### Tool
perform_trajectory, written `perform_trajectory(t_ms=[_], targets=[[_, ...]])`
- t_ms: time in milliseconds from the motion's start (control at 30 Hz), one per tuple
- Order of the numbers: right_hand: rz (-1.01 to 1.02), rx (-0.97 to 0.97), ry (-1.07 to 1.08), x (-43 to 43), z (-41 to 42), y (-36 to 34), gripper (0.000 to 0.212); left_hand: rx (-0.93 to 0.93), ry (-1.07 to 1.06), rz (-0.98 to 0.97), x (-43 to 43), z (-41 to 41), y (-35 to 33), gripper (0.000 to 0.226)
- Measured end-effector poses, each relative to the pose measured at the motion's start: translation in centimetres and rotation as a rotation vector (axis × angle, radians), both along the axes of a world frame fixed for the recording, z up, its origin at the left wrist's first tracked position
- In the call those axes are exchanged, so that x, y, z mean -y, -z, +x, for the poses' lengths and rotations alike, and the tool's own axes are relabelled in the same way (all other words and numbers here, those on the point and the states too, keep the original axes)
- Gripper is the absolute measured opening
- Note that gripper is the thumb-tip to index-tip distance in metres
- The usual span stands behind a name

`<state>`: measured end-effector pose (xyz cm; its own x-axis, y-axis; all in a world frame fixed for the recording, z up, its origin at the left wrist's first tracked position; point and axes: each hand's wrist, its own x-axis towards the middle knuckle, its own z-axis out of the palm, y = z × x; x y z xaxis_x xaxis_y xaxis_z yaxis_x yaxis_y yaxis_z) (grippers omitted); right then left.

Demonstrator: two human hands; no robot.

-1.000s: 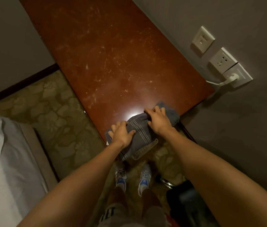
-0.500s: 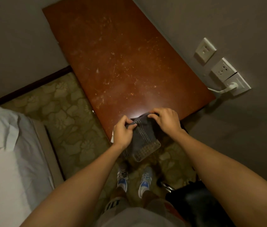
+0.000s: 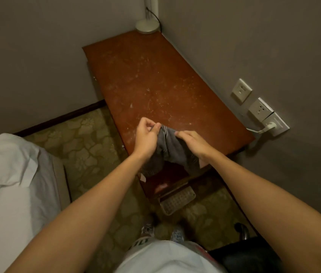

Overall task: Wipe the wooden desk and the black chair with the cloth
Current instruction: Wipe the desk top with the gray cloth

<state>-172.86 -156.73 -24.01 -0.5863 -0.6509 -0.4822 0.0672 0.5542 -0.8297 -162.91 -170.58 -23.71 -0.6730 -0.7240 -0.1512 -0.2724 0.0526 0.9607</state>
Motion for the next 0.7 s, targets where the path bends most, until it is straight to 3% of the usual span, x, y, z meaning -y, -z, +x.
perform_trajectory(t_ms=[233,400,467,533,700], targets=[[0.003,-0.003,0.135,1.4,0.9,0.4,0.031,0.107,0.143,0.006,3.0,0.8,0.9,0.016],[0.072,0.111,0.066,1.5,2.2,2.9,0.020,0.362,0.257,-0.234,4.0,3.1,4.3,0.018],[0.103,0.042,0.094,2.2,2.0,3.8,0.017,0.474,0.296,-0.448,4.4,3.2,4.6,0.017],[0.144,-0.090,0.108,2.9,1.2,4.7,0.017,0.473,0.347,-0.555,5.4,2.7,5.2,0.016],[0.382,-0.406,-0.125,3.3,0.7,8.5,0.029,0.526,0.420,-0.518,6.2,2.2,9.1,0.023]])
